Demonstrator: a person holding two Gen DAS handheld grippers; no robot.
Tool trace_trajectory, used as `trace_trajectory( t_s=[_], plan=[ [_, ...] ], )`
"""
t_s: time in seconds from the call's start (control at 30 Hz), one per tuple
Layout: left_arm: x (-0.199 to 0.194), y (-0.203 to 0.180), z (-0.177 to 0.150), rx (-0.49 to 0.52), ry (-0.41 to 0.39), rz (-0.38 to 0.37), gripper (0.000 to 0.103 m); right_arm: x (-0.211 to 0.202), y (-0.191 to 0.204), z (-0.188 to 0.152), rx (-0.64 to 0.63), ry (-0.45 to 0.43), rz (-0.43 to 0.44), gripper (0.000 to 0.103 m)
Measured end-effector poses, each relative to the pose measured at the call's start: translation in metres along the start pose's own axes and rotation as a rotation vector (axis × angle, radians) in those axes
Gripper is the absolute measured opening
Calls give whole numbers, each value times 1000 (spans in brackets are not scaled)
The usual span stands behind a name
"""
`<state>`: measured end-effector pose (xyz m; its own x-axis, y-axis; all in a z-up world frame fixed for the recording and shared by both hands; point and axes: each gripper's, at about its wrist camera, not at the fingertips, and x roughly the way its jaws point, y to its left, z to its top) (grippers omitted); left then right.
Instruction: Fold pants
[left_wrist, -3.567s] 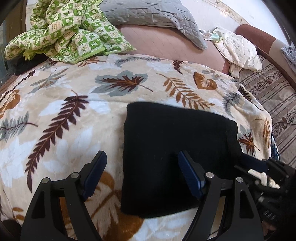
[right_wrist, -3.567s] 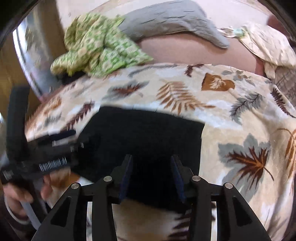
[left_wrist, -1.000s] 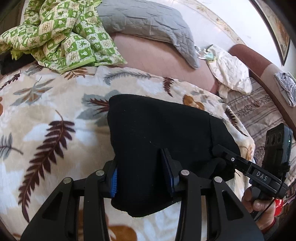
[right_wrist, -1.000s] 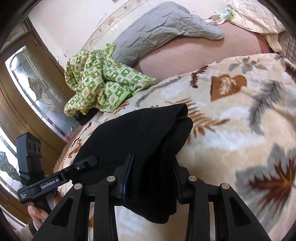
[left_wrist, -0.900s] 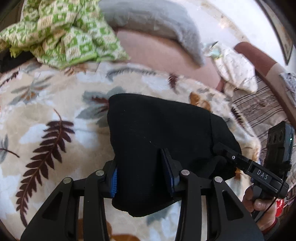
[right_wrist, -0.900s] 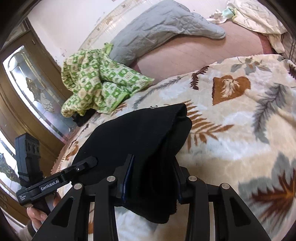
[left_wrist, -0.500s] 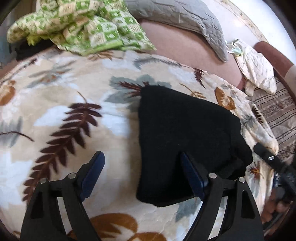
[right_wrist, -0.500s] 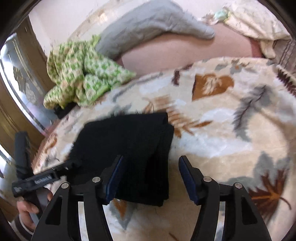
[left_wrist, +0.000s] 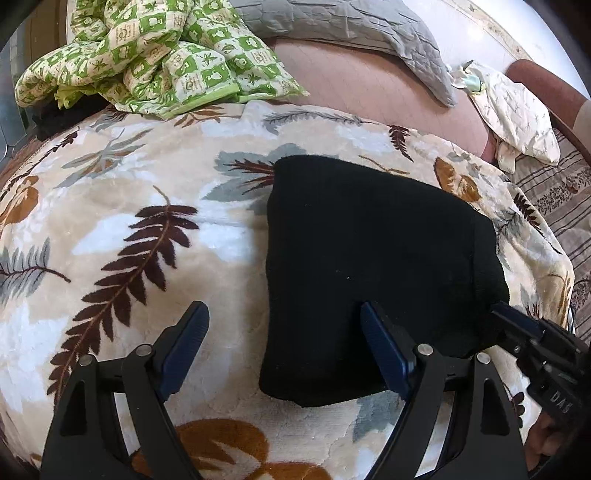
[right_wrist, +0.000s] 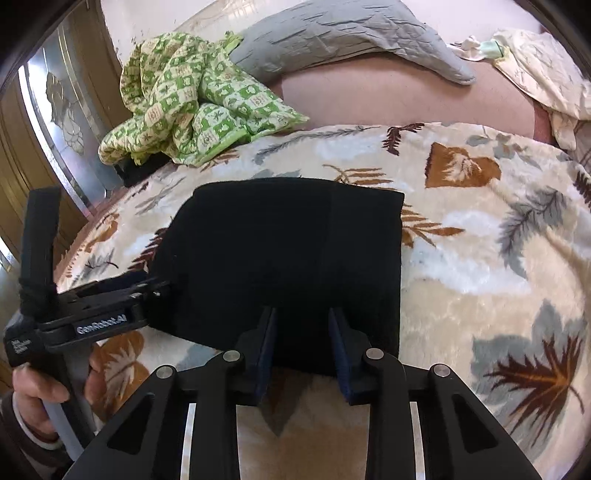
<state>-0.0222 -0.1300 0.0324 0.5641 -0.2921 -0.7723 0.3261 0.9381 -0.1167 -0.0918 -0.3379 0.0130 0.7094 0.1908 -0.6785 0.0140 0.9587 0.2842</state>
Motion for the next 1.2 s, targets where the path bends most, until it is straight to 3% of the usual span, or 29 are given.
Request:
trace_trajectory(
  t_s=[0.17,0.33,0.47,0.93,1.2],
  plan=[
    [-5,-2,10,23,-17,22,85,-14,-3,20,13,-47,-7,31],
    [-1,-4,22,32,-29,32,85,-8,-9,36,28,-57,-33,39],
    [3,-5,31,34,-36,34,85,1,-15,45,68,-66,-27,40],
    [26,-11,42,62,-4,31,87,46,-25,54,79,17,-47,44],
    [19,-9,36,53,3,29,87,10,-7,47,31,-9,-56,51]
  ],
)
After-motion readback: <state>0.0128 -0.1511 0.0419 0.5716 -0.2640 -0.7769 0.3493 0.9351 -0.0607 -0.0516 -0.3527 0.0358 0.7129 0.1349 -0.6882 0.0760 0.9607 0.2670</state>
